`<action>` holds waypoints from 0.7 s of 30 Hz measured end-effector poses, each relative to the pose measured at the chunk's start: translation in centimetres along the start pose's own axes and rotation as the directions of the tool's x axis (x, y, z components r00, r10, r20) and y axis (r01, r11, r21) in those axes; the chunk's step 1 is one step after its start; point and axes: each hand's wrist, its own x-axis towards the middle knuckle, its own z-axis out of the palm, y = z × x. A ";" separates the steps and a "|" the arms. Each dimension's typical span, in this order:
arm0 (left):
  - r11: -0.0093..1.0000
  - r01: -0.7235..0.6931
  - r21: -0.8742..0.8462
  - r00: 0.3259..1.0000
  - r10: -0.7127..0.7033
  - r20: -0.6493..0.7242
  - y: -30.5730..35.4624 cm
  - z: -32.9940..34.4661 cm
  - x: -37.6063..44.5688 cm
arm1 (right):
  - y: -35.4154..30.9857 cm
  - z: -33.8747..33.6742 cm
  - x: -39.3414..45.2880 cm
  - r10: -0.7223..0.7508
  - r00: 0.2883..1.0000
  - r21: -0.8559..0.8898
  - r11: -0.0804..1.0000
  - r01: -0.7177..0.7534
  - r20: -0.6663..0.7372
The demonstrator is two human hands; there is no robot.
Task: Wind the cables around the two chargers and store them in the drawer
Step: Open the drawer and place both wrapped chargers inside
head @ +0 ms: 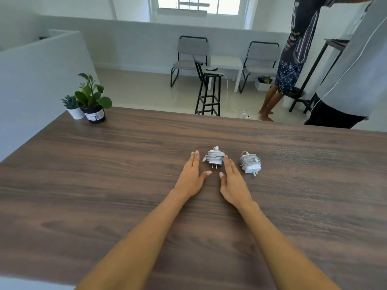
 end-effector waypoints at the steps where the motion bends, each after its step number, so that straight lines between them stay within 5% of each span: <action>1: 0.994 0.018 0.109 0.999 -0.022 0.031 0.2 -0.4 -0.4 | -0.2 -0.2 -0.5 0.007 1.000 -0.044 0.999 -0.006 0.014; 4: 0.930 0.070 0.362 0.991 -0.106 0.081 1.4 -1.8 -1.9 | -1.0 -1.2 -2.5 0.077 0.996 -0.135 0.988 -0.070 0.050; 7: 0.896 0.039 0.443 0.985 -0.110 0.136 3.0 -2.6 -4.4 | -2.0 -2.0 -5.2 0.120 0.990 -0.291 0.952 -0.093 0.076; 14: 0.921 0.039 0.388 0.971 -0.127 0.202 3.9 -2.3 -14.7 | -3.7 -3.6 -15.1 0.162 0.980 -0.447 0.890 -0.094 0.115; 21: 0.913 -0.012 0.409 0.957 -0.108 0.268 5.8 -1.5 -24.1 | -4.9 -4.7 -25.8 0.237 0.967 -0.422 0.889 -0.177 0.094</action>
